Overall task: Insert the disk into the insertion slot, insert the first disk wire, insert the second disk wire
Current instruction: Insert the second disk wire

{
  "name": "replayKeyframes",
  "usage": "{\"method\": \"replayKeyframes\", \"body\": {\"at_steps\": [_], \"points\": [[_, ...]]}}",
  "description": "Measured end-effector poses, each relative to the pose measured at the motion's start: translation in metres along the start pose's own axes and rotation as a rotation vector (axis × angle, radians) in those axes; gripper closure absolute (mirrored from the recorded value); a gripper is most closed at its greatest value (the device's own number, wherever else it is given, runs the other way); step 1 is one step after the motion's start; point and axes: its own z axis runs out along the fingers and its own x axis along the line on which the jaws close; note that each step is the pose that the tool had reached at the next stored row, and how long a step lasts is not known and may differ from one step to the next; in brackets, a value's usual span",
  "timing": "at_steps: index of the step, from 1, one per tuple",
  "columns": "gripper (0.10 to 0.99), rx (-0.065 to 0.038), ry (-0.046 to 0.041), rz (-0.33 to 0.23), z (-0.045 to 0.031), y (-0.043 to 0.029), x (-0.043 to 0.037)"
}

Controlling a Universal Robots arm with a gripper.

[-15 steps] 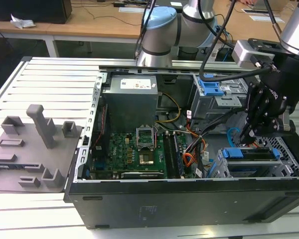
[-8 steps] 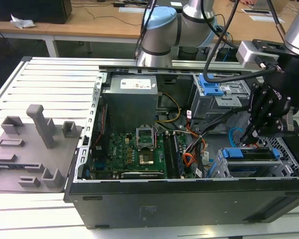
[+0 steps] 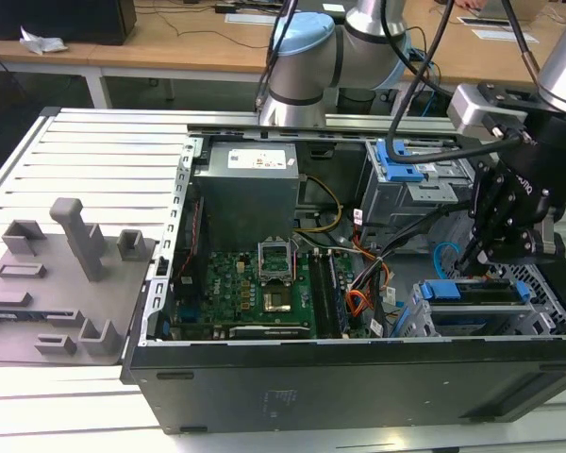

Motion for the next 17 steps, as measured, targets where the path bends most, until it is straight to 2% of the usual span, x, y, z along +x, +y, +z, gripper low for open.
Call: {"method": "replayKeyframes", "body": {"at_steps": [8,17], "points": [[0.922,0.000,0.0000,0.000,0.0007,-0.0076,-0.0009],[0.922,0.000,0.0001,-0.003,0.0044,-0.0122,0.0060]]}}
